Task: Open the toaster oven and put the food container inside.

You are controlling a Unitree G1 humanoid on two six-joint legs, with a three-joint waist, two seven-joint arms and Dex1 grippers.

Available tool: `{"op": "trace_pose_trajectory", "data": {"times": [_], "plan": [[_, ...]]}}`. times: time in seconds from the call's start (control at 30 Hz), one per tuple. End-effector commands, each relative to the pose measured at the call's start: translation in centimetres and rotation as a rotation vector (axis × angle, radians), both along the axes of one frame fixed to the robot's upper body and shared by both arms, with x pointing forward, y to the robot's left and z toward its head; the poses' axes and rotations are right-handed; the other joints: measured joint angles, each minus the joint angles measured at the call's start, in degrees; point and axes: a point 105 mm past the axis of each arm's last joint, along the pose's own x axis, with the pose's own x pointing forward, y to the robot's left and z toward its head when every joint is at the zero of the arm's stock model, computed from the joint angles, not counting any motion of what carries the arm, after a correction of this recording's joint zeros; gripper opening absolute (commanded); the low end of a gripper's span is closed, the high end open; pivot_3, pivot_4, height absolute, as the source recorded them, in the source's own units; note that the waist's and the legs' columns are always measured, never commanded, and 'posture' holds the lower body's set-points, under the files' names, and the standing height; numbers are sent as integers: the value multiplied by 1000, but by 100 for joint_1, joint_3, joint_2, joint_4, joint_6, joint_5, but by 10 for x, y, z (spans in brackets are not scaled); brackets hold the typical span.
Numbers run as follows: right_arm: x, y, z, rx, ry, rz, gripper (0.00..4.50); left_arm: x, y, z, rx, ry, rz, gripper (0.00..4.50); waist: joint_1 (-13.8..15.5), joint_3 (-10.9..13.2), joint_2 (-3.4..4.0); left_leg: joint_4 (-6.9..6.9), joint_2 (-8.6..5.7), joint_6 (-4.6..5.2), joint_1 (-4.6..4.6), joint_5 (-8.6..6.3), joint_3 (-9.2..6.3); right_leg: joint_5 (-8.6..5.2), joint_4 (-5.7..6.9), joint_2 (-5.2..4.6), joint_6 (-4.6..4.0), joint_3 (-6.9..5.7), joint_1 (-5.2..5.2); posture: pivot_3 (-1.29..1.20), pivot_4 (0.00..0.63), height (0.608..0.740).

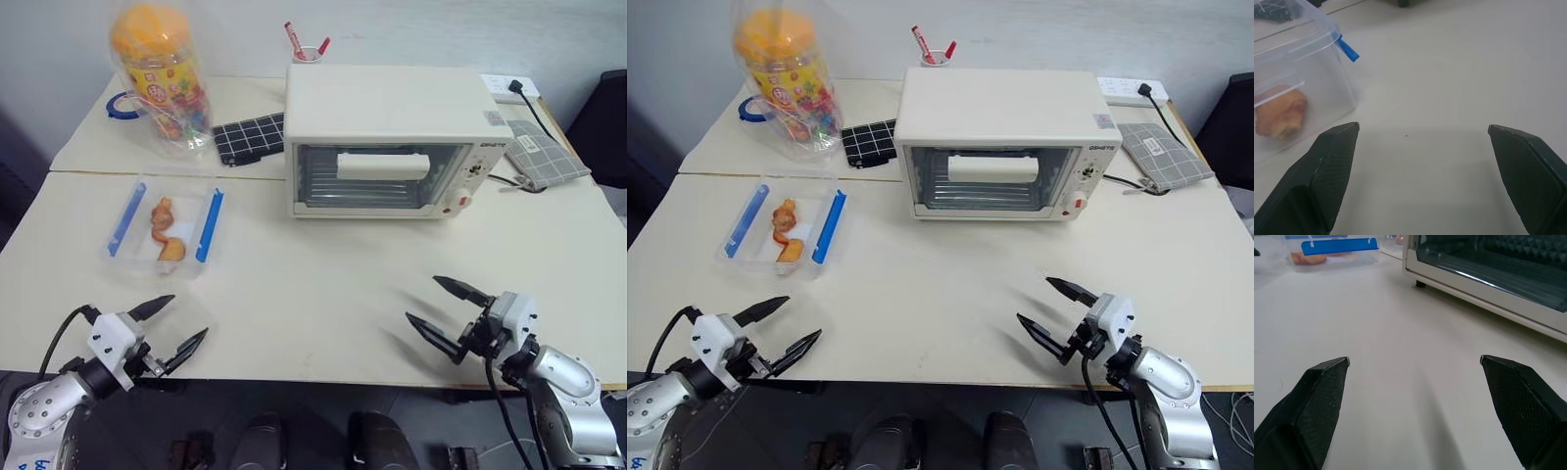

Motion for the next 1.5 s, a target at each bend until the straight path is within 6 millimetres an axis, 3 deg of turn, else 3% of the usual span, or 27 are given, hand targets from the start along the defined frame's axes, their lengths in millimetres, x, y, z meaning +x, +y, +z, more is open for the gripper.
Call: {"op": "trace_pose_trajectory", "data": {"times": [0.03,0.2,0.3,0.43,0.53,0.77,0.93,1.27,1.5], "plan": [[-2,-1,3,-8,-22,16,4485,1,-3,10,-29,-18,-11,4500,-3,0,0,0,0,0,0,0,0,0,0,0,0,0,0,0,150,740],[-2,3,17,52,-49,15,4485,-8,-12,32,-252,47,-116,4500,-8,0,0,0,3,0,0,0,-2,0,0,-4,0,1,0,0,150,740],[2,10,45,117,-89,35,4485,-12,-20,52,-313,64,-222,4500,-19,7,11,1,6,-3,0,1,-3,0,2,-5,-1,3,-1,0,150,740],[19,10,83,161,-133,61,4485,0,-33,95,-360,-21,-308,4500,-10,14,22,7,3,-4,6,2,-10,-1,5,-4,-1,-1,11,0,150,740],[36,11,102,171,-134,80,4485,10,-46,111,-379,-36,-379,4500,7,14,24,11,-2,-3,3,3,-12,-1,9,0,-1,-1,8,0,150,740],[78,9,115,196,-122,47,4485,26,-78,117,-376,-42,-502,4500,-11,14,23,10,-4,1,-11,6,1,0,14,33,1,-9,2,0,150,740],[90,16,125,223,-157,28,4485,32,-91,120,-390,-81,-517,4500,-22,14,23,14,0,-1,-15,7,8,1,15,42,1,-8,-3,0,150,740],[72,39,130,176,-222,180,4485,35,-92,108,-402,-39,-488,4500,-16,15,24,20,4,-3,-15,10,6,1,21,44,2,-5,-3,0,150,740],[53,32,113,54,-217,236,4485,47,-88,117,-404,-70,-462,4500,-7,15,24,16,4,-3,-15,10,5,1,19,45,2,-6,-4,0,150,740]]}}
